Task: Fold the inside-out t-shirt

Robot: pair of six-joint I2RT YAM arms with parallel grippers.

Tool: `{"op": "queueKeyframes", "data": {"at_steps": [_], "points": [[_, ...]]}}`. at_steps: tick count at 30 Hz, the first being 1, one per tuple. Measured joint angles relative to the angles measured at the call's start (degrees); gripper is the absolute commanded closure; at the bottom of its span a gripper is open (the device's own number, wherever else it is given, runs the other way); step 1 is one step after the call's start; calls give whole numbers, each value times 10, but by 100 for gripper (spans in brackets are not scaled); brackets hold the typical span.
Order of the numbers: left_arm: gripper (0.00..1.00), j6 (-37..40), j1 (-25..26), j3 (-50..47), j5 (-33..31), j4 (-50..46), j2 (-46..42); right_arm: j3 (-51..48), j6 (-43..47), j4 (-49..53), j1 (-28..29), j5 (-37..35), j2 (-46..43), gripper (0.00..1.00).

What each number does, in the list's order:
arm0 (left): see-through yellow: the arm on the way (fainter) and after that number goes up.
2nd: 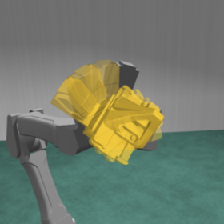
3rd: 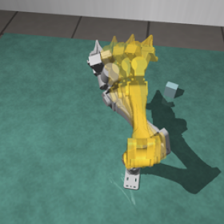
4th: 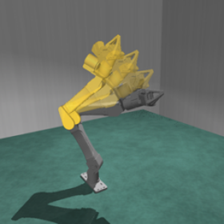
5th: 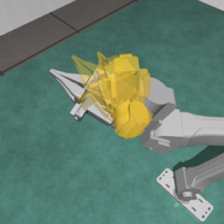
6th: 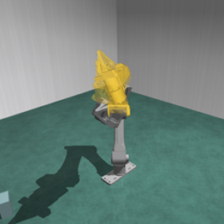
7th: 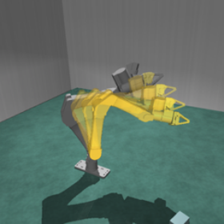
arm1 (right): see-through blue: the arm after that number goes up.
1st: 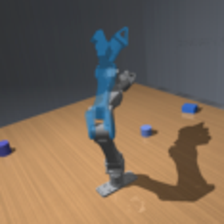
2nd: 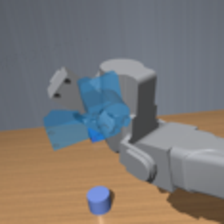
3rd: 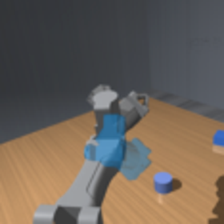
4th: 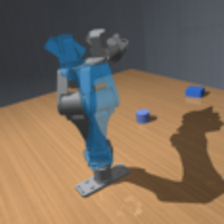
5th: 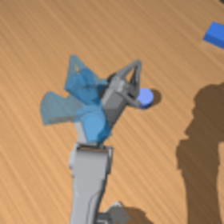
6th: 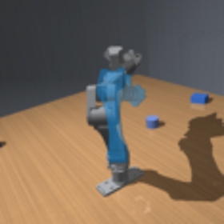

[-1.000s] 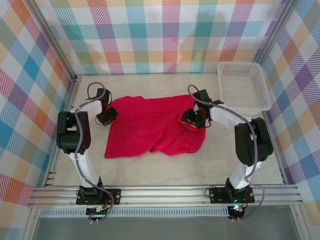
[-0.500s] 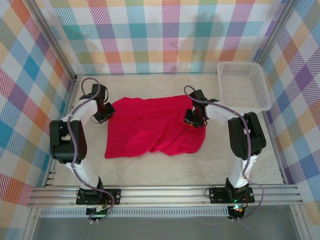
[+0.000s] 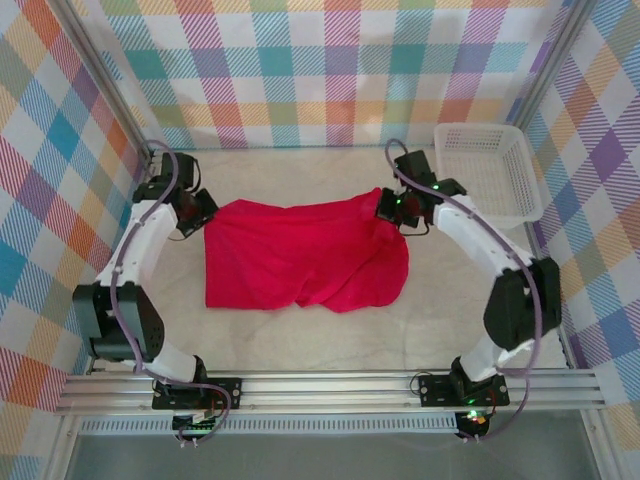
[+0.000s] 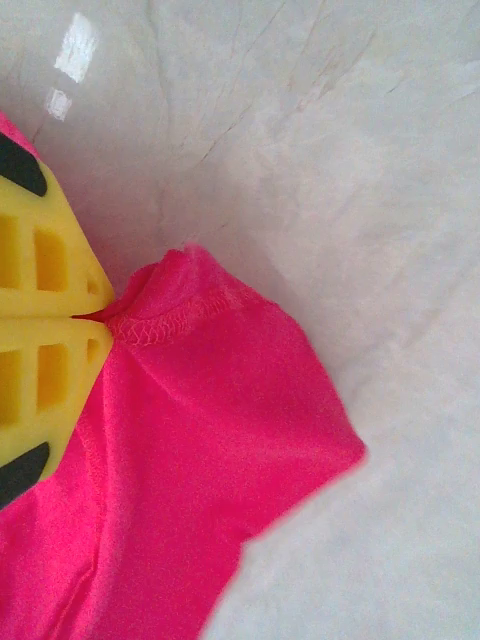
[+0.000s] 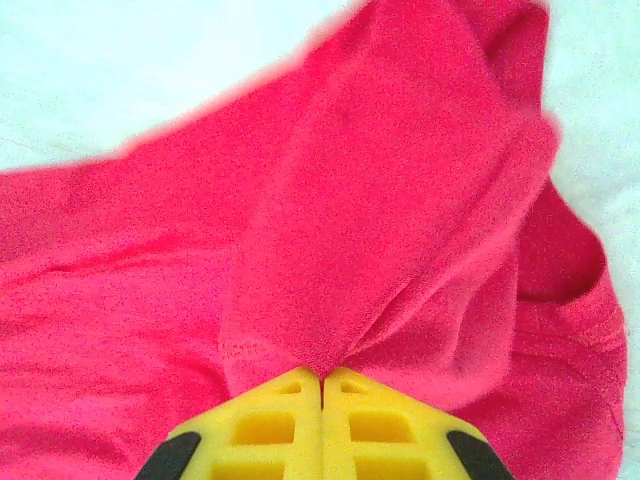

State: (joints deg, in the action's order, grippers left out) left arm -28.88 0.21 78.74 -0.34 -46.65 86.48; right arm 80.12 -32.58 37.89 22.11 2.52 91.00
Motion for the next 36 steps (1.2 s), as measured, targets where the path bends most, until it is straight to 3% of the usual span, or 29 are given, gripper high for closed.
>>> {"op": "queueKeyframes", "data": {"at_steps": [10, 19, 29, 36], "points": [[100, 0, 0, 35, -34, -9, -98, 63, 8, 6, -3, -35, -117, 100], [100, 27, 0, 213, -4, 2, -137, 236, 33, 1, -8, -45, -151, 100], [100, 72, 0, 363, 7, 30, -256, 349, 43, -40, -8, 21, -253, 100], [100, 95, 0, 416, 7, 33, -238, 411, 71, -35, -8, 2, -232, 100]]}}
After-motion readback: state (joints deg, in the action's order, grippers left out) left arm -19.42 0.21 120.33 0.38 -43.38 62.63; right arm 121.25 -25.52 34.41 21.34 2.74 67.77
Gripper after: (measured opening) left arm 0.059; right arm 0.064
